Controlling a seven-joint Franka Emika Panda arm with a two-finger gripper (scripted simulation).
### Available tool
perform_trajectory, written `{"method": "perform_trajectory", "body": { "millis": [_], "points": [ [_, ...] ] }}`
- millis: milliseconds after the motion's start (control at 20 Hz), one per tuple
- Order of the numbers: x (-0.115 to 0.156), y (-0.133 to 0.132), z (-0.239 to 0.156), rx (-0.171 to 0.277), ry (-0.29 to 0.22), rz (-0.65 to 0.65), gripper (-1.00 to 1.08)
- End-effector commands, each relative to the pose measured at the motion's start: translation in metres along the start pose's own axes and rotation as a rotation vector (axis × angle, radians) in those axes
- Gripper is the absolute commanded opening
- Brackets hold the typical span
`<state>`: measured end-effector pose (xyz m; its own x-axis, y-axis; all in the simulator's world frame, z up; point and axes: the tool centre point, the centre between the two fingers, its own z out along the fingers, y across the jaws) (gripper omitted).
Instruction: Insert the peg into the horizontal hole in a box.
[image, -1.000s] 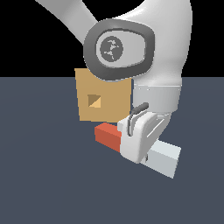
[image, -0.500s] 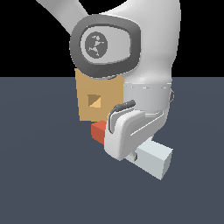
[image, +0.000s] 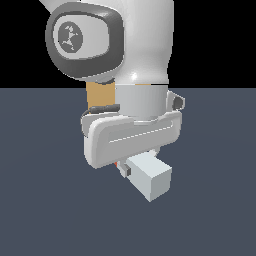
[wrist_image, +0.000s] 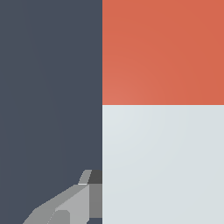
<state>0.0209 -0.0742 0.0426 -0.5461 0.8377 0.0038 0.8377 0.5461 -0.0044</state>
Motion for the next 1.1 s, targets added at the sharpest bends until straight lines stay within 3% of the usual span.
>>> {"method": "perform_trajectory", "body": {
  "millis": [0, 500, 1050],
  "points": [
    [0.008, -0.009, -0.007, -0.005, -0.003, 0.070, -1.00],
    [0.051, -0.042, -0.025, -0.006, -0.002, 0.339, -1.00],
    [0.097, -0.060, -0.041, -0.006, -0.002, 0.585, -1.00]
  ]
}}
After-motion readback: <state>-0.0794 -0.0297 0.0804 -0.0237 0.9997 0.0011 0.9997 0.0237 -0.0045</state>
